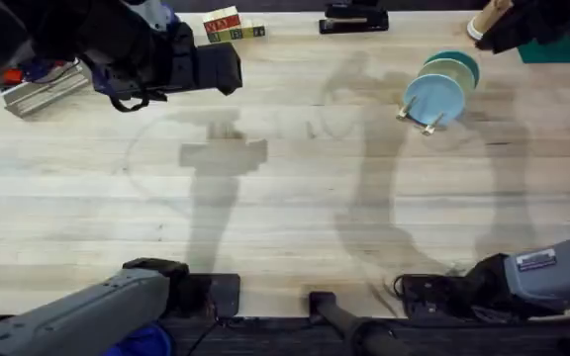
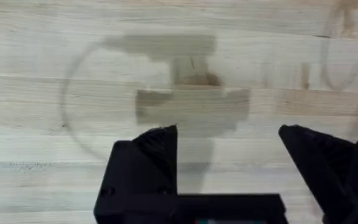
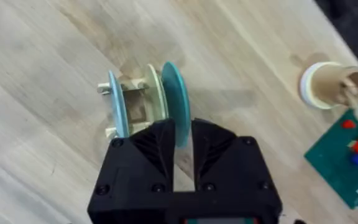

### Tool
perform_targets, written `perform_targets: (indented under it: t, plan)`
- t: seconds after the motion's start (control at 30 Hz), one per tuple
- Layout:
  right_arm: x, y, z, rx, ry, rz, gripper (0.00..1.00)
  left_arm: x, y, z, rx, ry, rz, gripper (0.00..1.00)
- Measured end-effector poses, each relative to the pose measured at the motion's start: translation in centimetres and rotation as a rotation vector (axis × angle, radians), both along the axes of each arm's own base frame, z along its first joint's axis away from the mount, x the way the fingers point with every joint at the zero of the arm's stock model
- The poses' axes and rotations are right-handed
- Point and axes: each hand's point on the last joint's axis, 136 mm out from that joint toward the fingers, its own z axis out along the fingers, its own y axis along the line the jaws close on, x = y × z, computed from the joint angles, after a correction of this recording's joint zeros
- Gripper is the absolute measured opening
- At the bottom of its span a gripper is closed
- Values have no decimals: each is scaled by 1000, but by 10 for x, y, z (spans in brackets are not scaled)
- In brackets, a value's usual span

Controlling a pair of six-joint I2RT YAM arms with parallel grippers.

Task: Pick up the plates from the table one by one and place each into a slot on the dish rack.

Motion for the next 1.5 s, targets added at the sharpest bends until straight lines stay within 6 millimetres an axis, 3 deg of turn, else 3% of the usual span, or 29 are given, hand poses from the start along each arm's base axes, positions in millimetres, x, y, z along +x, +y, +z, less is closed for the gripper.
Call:
perform_targets:
  t: [0.27,0.47,0.5,0.63,0.7,1.1,1.33,1.5]
  plan:
    - [-7,1,34,-25,-83,-1,203,0,0,0,0,0,0,994]
    - [-12,0,37,-40,-80,-9,250,0,0,0,0,0,0,995]
    - [-12,-1,37,-42,-76,-13,334,0,0,0,0,0,0,994]
    - [-12,-2,37,-46,-75,-16,893,0,0,0,0,0,0,995]
    - [-13,-2,37,-50,-75,-14,988,0,0,0,0,0,0,994]
    - [-15,-2,43,-55,-89,-15,994,0,0,0,0,0,0,993]
    - [-35,4,93,-56,-209,-67,995,0,0,0,0,0,0,994]
    - [-48,7,119,33,-246,-210,995,0,0,0,0,0,0,994]
